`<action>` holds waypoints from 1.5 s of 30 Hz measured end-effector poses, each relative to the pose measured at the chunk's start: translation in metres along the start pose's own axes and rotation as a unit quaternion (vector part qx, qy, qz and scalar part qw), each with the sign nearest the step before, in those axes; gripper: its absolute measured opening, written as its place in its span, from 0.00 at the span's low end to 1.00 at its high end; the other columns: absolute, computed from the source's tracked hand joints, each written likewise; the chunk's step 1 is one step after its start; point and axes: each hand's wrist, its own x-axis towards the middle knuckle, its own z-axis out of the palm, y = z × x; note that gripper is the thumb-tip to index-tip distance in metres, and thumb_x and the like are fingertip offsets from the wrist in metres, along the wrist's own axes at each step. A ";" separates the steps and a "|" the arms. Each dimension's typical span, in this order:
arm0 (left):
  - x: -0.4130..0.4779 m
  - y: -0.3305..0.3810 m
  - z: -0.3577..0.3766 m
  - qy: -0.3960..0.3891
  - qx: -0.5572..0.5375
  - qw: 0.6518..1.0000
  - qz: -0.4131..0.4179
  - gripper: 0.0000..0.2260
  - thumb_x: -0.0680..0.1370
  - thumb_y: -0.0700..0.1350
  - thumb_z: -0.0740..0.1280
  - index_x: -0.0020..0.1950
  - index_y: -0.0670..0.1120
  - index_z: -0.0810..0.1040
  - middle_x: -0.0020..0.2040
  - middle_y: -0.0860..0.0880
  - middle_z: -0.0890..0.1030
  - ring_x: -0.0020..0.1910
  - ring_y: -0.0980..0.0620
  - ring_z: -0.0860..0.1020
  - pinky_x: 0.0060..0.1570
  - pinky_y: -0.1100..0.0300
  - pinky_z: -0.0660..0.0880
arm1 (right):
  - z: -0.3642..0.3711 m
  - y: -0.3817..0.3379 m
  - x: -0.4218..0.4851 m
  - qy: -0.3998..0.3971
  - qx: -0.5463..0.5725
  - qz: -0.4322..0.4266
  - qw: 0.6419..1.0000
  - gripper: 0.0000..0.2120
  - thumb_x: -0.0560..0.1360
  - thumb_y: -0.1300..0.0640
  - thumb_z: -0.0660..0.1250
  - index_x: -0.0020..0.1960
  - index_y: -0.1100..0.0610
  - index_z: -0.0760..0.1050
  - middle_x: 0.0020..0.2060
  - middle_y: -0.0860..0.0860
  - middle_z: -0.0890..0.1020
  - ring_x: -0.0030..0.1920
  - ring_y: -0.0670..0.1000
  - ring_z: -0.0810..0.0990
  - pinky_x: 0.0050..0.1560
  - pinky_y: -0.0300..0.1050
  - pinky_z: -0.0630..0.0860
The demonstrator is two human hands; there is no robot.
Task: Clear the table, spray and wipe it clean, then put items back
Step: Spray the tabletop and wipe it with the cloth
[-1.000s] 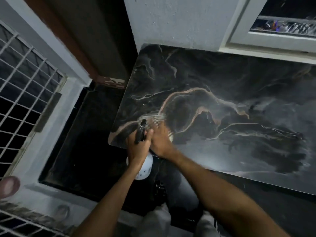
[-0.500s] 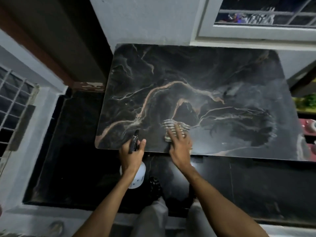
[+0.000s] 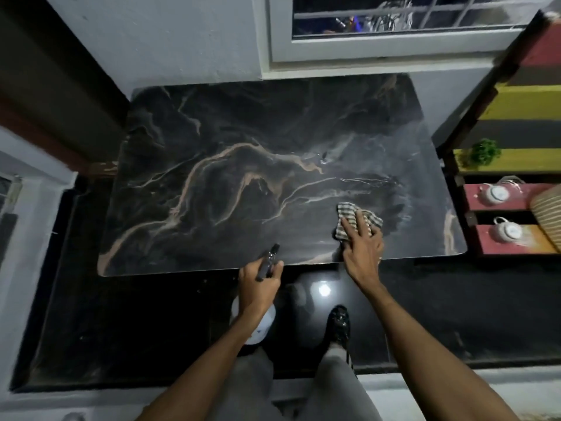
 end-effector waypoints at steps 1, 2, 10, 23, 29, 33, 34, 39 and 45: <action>-0.005 0.008 0.015 -0.010 0.002 1.000 -0.005 0.19 0.75 0.44 0.77 0.30 0.44 0.70 0.29 0.41 0.78 0.33 0.39 0.79 0.39 0.53 0.75 | -0.007 0.013 0.010 0.005 0.011 0.030 0.999 0.31 0.74 0.63 0.65 0.74 0.42 0.69 0.81 0.46 0.56 0.72 0.64 0.60 0.69 0.59 0.62; -0.011 0.016 0.030 -0.019 0.006 1.000 -0.008 0.20 0.75 0.44 0.77 0.30 0.45 0.69 0.28 0.41 0.77 0.33 0.39 0.78 0.38 0.54 0.74 | -0.016 0.025 0.020 0.011 0.031 0.081 0.996 0.30 0.75 0.62 0.65 0.74 0.43 0.69 0.81 0.46 0.55 0.73 0.65 0.59 0.69 0.60 0.62; -0.032 0.065 0.111 -0.047 -0.012 0.999 -0.001 0.22 0.75 0.46 0.76 0.29 0.43 0.68 0.25 0.50 0.72 0.28 0.46 0.75 0.35 0.56 0.72 | -0.039 0.094 0.037 -0.045 -0.008 -0.107 0.993 0.32 0.75 0.62 0.63 0.77 0.43 0.65 0.82 0.48 0.54 0.76 0.63 0.54 0.73 0.62 0.59; -0.040 0.118 0.169 -0.004 -0.021 0.999 0.025 0.16 0.77 0.44 0.74 0.32 0.44 0.74 0.28 0.49 0.78 0.30 0.54 0.78 0.35 0.63 0.73 | -0.074 0.163 0.059 -0.002 0.064 0.027 0.998 0.32 0.73 0.65 0.62 0.75 0.45 0.69 0.81 0.47 0.57 0.76 0.65 0.56 0.73 0.68 0.59; -0.043 0.129 0.191 -0.033 -0.040 0.998 0.021 0.15 0.77 0.44 0.75 0.34 0.41 0.76 0.30 0.45 0.80 0.33 0.46 0.81 0.39 0.51 0.78 | -0.063 0.162 0.036 -0.029 0.013 -0.121 0.992 0.34 0.75 0.64 0.61 0.77 0.42 0.63 0.81 0.47 0.55 0.74 0.60 0.56 0.73 0.60 0.57; -0.051 0.134 0.204 -0.049 -0.031 0.998 0.035 0.16 0.76 0.44 0.75 0.33 0.41 0.75 0.30 0.45 0.80 0.33 0.45 0.81 0.39 0.49 0.79 | -0.087 0.208 0.061 0.052 0.068 0.059 0.995 0.30 0.73 0.64 0.63 0.73 0.46 0.71 0.79 0.50 0.61 0.70 0.63 0.64 0.68 0.60 0.65; -0.053 0.135 0.204 -0.045 -0.026 0.998 0.041 0.16 0.76 0.44 0.75 0.33 0.41 0.75 0.30 0.45 0.80 0.33 0.46 0.81 0.40 0.50 0.79 | -0.087 0.207 0.058 0.054 0.069 0.105 0.991 0.30 0.73 0.64 0.64 0.73 0.45 0.71 0.80 0.48 0.59 0.71 0.63 0.62 0.67 0.60 0.64; -0.062 0.128 0.198 -0.020 -0.021 0.999 0.028 0.14 0.77 0.44 0.75 0.34 0.41 0.76 0.31 0.47 0.80 0.34 0.50 0.79 0.37 0.54 0.75 | -0.055 0.173 0.017 -0.036 0.003 -0.125 0.991 0.36 0.74 0.65 0.62 0.78 0.41 0.62 0.81 0.47 0.53 0.75 0.61 0.54 0.74 0.61 0.57; -0.057 0.098 0.166 0.017 0.002 0.999 -0.027 0.16 0.76 0.46 0.76 0.32 0.46 0.74 0.30 0.52 0.78 0.33 0.52 0.79 0.39 0.58 0.72 | -0.062 0.141 0.043 0.028 0.085 0.065 0.994 0.31 0.72 0.65 0.65 0.72 0.45 0.72 0.80 0.49 0.59 0.74 0.65 0.57 0.72 0.66 0.57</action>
